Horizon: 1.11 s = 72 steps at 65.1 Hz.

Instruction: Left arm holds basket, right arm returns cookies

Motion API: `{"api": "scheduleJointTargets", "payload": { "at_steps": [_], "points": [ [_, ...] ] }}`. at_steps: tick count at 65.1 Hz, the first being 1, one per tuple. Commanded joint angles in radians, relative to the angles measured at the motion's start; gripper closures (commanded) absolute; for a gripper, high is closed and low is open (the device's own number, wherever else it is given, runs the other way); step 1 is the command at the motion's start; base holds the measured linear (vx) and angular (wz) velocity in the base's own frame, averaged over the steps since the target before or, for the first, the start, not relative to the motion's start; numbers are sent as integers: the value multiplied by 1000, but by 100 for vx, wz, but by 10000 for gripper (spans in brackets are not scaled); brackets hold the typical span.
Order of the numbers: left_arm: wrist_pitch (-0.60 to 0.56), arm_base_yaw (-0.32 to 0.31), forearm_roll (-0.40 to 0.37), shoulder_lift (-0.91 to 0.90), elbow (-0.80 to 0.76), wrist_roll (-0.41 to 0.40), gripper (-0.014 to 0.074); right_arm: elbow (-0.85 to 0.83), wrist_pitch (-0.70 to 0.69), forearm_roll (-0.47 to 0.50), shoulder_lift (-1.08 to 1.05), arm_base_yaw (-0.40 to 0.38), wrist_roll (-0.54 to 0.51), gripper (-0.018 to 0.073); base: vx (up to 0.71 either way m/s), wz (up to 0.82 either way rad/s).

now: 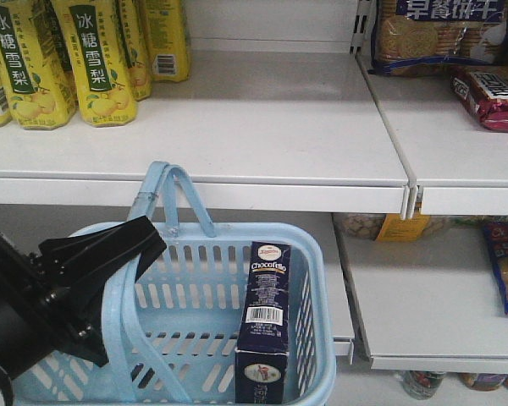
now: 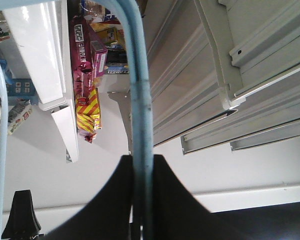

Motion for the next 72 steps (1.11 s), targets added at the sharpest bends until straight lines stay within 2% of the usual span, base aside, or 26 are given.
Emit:
{"api": "scheduleJointTargets", "payload": {
  "at_steps": [1,72],
  "points": [
    [-82,6,-109,-12,-37,26,599,17,-74,-5,-8,-4,-8,569,0,0],
    [-82,6,-108,-12,-37,26,599,17,-75,-2,-8,-4,-5,569,0,0]
  ]
}}
